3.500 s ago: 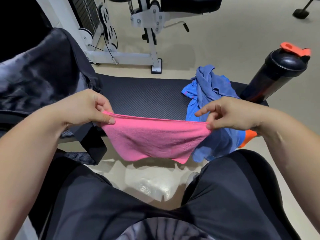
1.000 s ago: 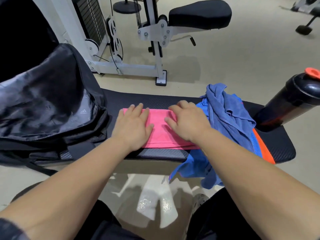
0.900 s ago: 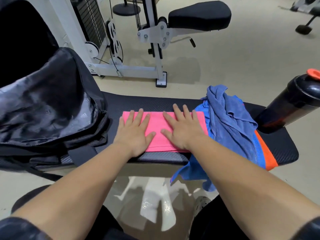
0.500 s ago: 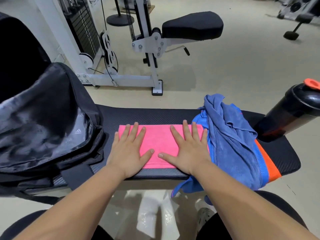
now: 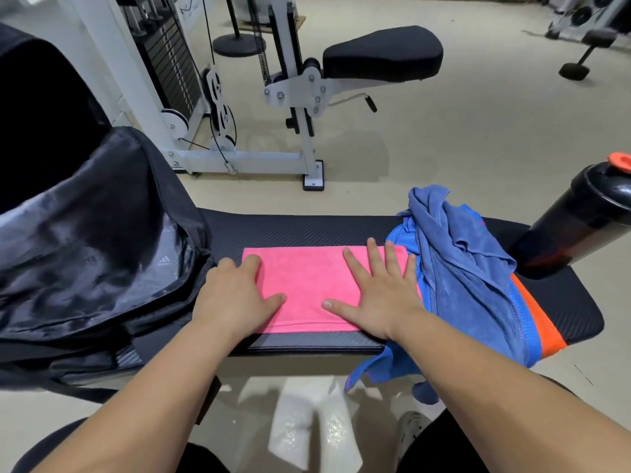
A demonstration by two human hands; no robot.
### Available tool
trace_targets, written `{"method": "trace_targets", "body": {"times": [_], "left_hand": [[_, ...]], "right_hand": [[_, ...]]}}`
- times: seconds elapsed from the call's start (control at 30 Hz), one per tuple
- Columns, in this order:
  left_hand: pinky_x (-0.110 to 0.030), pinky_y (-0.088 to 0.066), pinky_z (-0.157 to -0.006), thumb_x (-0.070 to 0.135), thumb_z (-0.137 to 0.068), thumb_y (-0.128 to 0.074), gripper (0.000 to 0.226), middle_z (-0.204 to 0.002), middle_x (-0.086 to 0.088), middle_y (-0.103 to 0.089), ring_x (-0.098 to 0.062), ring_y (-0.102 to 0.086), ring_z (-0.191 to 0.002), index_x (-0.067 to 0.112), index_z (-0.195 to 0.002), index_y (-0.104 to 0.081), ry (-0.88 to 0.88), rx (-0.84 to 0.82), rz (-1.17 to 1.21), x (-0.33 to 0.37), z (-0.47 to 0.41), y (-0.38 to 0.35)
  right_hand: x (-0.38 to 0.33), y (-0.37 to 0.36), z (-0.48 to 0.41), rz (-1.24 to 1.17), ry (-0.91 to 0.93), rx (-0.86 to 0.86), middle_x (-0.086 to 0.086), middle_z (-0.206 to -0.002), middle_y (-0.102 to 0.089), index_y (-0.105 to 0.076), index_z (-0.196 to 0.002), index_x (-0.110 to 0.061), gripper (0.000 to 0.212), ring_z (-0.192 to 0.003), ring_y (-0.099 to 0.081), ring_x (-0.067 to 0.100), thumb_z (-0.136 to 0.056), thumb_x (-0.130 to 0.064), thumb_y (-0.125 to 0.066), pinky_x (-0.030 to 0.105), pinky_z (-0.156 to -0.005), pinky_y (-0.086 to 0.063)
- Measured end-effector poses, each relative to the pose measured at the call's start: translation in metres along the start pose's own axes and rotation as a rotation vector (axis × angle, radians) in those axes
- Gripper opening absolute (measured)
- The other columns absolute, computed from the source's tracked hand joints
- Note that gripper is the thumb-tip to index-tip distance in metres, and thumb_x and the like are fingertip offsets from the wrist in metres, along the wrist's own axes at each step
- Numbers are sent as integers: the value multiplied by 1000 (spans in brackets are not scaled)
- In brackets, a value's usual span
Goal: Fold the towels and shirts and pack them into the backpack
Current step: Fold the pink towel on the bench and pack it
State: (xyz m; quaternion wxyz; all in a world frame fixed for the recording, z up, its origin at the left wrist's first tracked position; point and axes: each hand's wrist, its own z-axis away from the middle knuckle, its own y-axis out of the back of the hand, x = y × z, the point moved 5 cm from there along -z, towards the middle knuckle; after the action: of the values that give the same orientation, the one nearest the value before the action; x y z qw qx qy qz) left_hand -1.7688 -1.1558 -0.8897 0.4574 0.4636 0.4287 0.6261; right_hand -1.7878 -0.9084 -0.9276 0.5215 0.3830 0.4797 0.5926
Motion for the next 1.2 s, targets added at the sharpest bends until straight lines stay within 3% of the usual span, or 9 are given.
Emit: {"method": "trace_targets", "body": {"times": [0.17,0.33,0.47,0.63,0.7,0.8,1.0,1.07,1.2], "left_hand": [[-33,-46,-91,44,-79,-78,59,-126,-7,-59,-28,-58,-111,30,-132,-54,42,-97,321,-2,-6,0],[-25,-45,-67,5,-73,-80,51,-121,-3,-62,-17,-61,-92,27,-117,-65,184,-78,806,-7,-10,0],[-39,-58,-82,-5,-69,-82,52,-114,-11,-66,-28,-68,-93,22,-112,-68,273,-171,1235,-6,-7,-3],[-38,-41,-64,-9,-77,-71,42,-97,-20,-65,-34,-49,-88,14,-112,-69,298,-277,1509,-3,3,-12],[-38,-49,-72,-14,-78,-69,49,-99,-14,-72,-33,-61,-88,11,-120,-67,249,-232,1518,0,4,-11],[-28,-57,-75,-20,-78,-67,58,-100,5,-75,-10,-73,-86,9,-128,-63,172,-62,1433,3,8,4],[-56,-58,-82,-14,-79,-71,62,-90,-22,-75,-30,-70,-77,21,-129,-63,60,55,1223,13,27,37],[-54,-57,-81,-4,-78,-77,60,-97,-27,-72,-26,-67,-76,24,-130,-64,-26,87,1040,24,29,53],[-39,-49,-103,17,-71,-86,69,-125,-4,-62,-17,-63,-99,26,-135,-62,-210,113,582,66,26,72]], "right_hand": [[-2,4,1,24,-15,-20,7,-164,28,17,-155,-43,109,-149,28,36,-66,-102,-5,67,-114,16],[-24,16,-5,-66,27,76,1,-163,30,14,-155,-45,90,-149,30,33,-81,-90,-7,66,-114,17],[-29,-6,-5,-18,55,20,1,-164,27,14,-155,-46,86,-150,27,32,-82,-88,-3,64,-116,15],[-28,-6,-5,-25,50,38,0,-165,25,12,-156,-45,87,-150,26,33,-81,-88,-4,64,-116,15],[-29,-6,-4,-21,53,47,0,-165,25,12,-156,-45,86,-150,26,33,-82,-88,-5,64,-115,16],[-29,-5,-3,-23,49,48,1,-165,25,12,-156,-45,85,-150,26,33,-83,-87,-5,65,-115,16],[-51,-3,-5,-117,74,-12,0,-164,26,5,-157,-44,82,-149,29,34,-87,-83,-13,65,-113,18],[-55,4,-5,-312,119,7,0,-168,14,-7,-159,-39,73,-152,21,29,-96,-72,-22,60,-118,15],[-26,26,6,-960,38,261,7,-162,-31,-42,-151,-17,53,-152,-19,21,-104,-42,-44,37,-124,-13]]}}
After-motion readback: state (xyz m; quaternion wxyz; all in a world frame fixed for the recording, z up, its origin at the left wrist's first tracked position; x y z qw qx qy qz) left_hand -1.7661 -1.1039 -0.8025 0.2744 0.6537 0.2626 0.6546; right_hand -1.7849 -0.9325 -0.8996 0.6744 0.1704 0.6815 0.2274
